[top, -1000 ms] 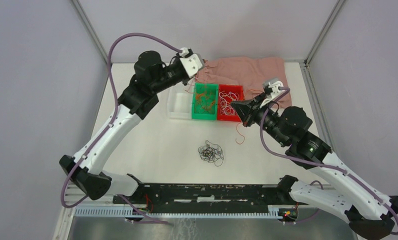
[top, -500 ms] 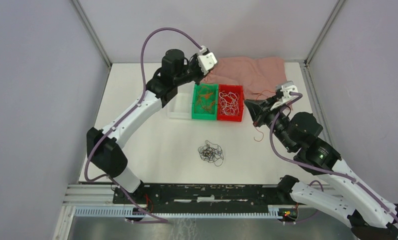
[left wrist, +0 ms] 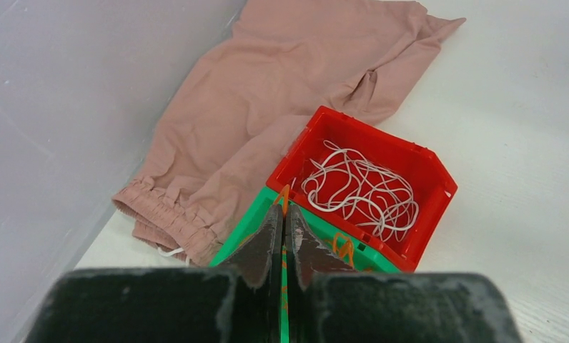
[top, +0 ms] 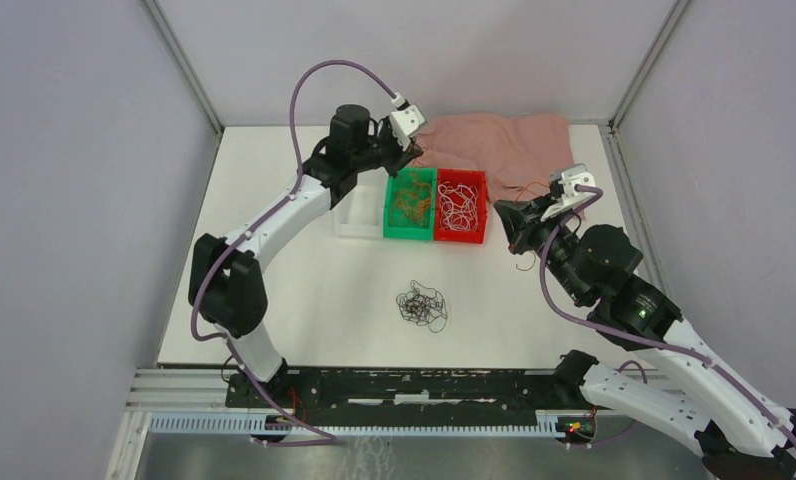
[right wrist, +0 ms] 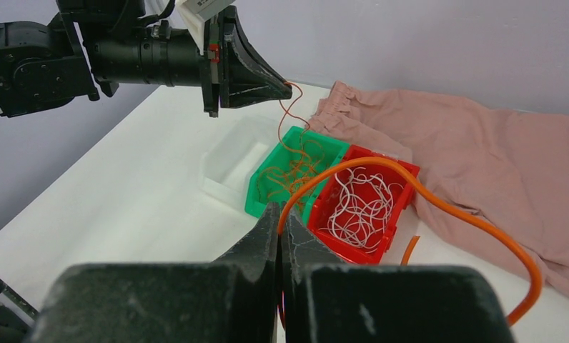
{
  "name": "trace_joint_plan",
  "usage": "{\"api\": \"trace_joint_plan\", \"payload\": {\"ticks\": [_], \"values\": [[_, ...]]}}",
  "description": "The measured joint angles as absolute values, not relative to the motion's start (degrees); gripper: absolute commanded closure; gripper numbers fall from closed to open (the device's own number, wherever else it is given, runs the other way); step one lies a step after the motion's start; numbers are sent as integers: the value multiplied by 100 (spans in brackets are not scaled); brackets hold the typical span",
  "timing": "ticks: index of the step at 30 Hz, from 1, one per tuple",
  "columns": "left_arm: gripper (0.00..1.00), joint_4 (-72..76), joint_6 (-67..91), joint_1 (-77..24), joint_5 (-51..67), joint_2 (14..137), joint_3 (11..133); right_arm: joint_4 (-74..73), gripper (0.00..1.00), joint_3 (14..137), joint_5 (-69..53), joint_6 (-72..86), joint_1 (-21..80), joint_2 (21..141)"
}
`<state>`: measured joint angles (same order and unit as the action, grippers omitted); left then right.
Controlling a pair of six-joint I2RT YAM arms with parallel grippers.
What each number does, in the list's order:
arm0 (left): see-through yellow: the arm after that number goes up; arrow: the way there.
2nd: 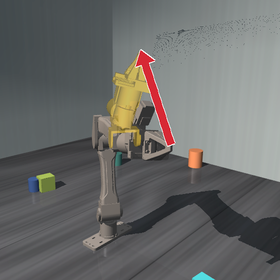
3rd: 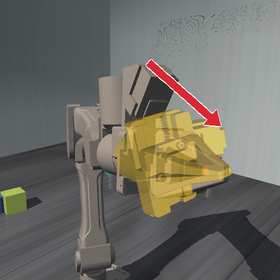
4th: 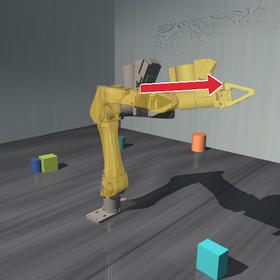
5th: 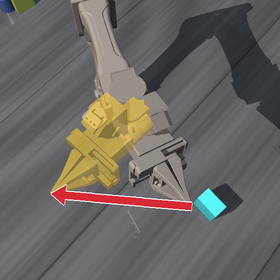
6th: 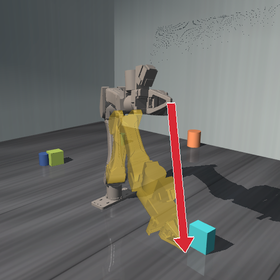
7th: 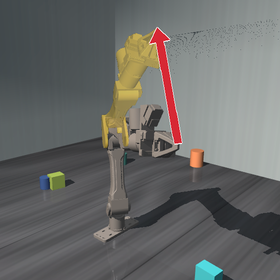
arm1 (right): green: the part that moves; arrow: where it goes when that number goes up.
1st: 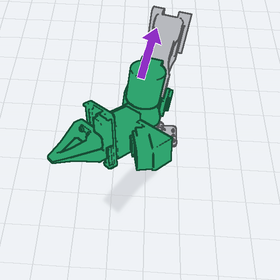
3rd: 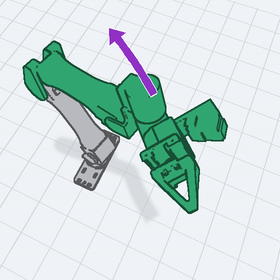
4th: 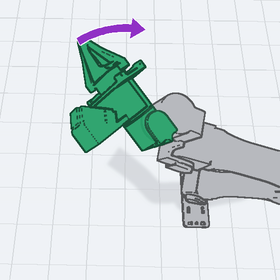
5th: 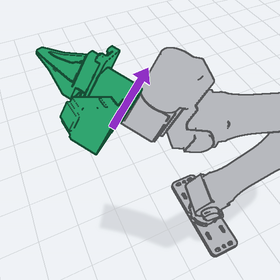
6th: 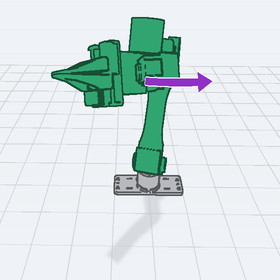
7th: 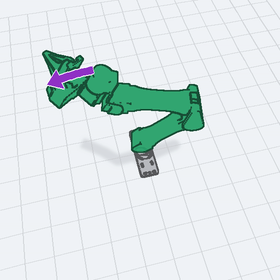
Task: Untangle the cables
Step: Place the cable in the bin.
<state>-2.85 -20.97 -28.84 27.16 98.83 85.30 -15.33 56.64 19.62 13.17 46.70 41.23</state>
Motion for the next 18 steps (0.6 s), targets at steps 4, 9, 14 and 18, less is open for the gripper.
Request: {"api": "trace_joint_plan", "payload": {"ticks": [4, 9, 14, 18], "values": [[97, -298, -2108, -2867, 2744, 9968, 8525, -1535, 99, 5664, 1979, 1293, 4670, 4123], [97, -460, -2414, -2834, 2611, 10206, 8396, -1531, 100, 5664, 1977, 1278, 4644, 4209], [90, -738, -2659, -2821, 2368, 10506, 8123, -1472, 99, 5673, 1953, 1299, 4606, 4491], [52, -915, -2738, -2825, 2209, 10665, 8020, -1420, 99, 5789, 1872, 1328, 4539, 4888]]}}
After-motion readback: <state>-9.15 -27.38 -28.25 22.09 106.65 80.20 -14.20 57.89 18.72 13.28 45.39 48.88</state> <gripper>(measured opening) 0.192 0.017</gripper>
